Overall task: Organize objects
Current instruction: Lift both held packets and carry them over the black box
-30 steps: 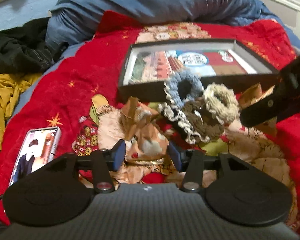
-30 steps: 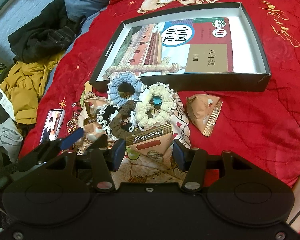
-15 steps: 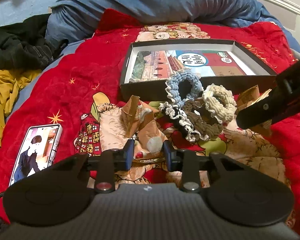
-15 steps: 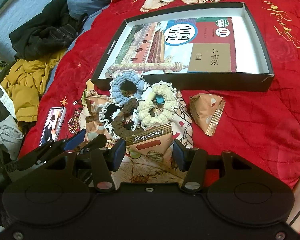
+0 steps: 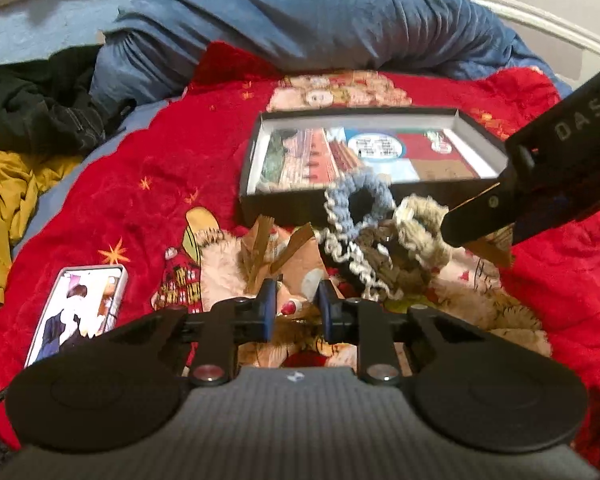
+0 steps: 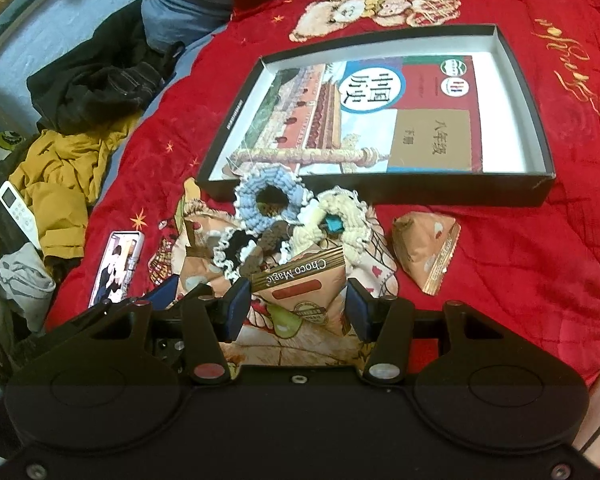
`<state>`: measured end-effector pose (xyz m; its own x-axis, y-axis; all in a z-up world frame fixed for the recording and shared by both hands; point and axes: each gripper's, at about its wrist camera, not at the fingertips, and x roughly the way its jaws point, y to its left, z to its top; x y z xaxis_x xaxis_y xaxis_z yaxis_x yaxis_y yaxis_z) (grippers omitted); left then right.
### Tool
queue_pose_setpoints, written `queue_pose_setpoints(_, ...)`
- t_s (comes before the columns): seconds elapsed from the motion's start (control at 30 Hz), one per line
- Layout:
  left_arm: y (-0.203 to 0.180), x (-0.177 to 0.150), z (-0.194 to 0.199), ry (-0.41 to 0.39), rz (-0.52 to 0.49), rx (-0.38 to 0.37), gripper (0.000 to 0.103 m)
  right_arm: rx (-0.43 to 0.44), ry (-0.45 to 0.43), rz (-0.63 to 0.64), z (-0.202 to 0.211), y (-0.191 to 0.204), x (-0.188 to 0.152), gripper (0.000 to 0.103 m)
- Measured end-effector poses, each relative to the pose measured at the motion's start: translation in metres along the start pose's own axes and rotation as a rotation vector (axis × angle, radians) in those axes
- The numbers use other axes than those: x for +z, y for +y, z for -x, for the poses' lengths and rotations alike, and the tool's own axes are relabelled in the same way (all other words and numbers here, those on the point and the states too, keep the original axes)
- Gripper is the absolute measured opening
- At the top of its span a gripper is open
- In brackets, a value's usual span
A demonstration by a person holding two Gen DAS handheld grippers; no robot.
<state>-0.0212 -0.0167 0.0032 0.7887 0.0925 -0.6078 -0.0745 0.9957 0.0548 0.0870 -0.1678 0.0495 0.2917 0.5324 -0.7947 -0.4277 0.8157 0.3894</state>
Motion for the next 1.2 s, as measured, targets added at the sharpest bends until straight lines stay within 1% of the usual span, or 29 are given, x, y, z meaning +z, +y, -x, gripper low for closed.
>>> queue_pose_setpoints(0.17, -0.001, 0.003, 0.014, -0.109, -0.008, -0.002, 0.025, 0.008, -0.039, 0.004, 0.008, 0.003, 0.006, 0.050)
queue_pose_setpoints(0.37, -0.001, 0.009, 0.022, -0.213, -0.011, -0.007, 0.024, 0.021, -0.107, -0.010, 0.019, 0.004, 0.016, 0.050)
queue_pose_setpoints(0.57, 0.004, 0.024, 0.013, -0.291, 0.015, -0.007, 0.024, 0.037, -0.196, -0.019, 0.028, 0.007, 0.028, 0.050)
queue_pose_setpoints(0.67, 0.010, 0.035, 0.003, -0.335, 0.033, 0.021, 0.024, 0.039, -0.225, -0.023, 0.027, 0.008, 0.035, 0.050)
queue_pose_setpoints(0.8, 0.019, 0.052, -0.019, -0.334, 0.043, -0.013, 0.024, 0.034, -0.259, -0.018, 0.022, 0.011, 0.047, 0.050)
queue_pose_setpoints(0.83, 0.022, 0.056, -0.025, -0.336, 0.051, -0.009, 0.024, 0.031, -0.270, -0.017, 0.020, 0.012, 0.049, 0.050)
queue_pose_setpoints(0.97, 0.033, 0.068, -0.046, -0.314, 0.068, -0.037, 0.024, 0.040, -0.325, -0.044, 0.005, 0.006, 0.064, 0.050)
queue_pose_setpoints(1.1, 0.035, 0.075, -0.062, -0.336, 0.038, -0.056, 0.024, 0.056, -0.368, -0.124, -0.021, -0.018, 0.074, 0.050)
queue_pose_setpoints(1.2, 0.034, 0.079, -0.074, -0.334, 0.011, -0.086, 0.024, 0.044, -0.381, -0.139, -0.037, -0.035, 0.077, 0.050)
